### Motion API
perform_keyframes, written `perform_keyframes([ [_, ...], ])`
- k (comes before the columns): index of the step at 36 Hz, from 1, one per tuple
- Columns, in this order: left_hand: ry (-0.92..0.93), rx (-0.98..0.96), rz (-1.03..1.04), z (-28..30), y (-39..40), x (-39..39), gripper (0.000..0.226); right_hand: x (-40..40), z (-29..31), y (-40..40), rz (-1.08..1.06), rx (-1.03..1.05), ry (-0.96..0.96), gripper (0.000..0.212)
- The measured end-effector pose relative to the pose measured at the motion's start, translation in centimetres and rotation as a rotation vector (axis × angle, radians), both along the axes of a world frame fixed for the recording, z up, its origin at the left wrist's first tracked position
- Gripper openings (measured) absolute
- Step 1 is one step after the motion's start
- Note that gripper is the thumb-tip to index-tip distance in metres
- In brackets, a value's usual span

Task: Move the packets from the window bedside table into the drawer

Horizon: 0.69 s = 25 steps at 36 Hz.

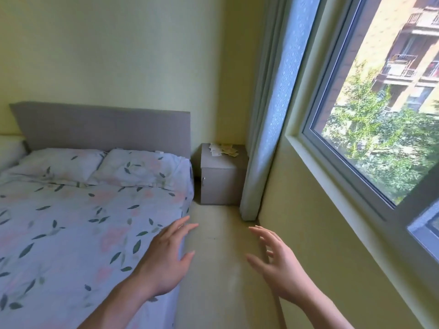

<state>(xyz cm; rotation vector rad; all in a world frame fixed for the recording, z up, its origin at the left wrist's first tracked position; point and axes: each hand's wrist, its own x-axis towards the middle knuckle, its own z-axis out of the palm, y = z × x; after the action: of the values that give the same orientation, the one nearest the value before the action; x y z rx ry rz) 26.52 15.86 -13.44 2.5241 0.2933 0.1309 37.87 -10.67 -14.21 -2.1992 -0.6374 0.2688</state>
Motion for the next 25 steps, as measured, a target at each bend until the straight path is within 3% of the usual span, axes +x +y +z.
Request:
perform_keyframes([
  [11,0.032,0.019,-0.025,-1.2,3.8,19.6,0.054,19.7,-2.7,5.5,0.018,0.036,0.061,0.056],
  [25,0.068,-0.010,0.178,-1.3,11.6,39.7,0.052,46.7,-1.5,16.2,0.195,-0.004,0.097,0.056],
])
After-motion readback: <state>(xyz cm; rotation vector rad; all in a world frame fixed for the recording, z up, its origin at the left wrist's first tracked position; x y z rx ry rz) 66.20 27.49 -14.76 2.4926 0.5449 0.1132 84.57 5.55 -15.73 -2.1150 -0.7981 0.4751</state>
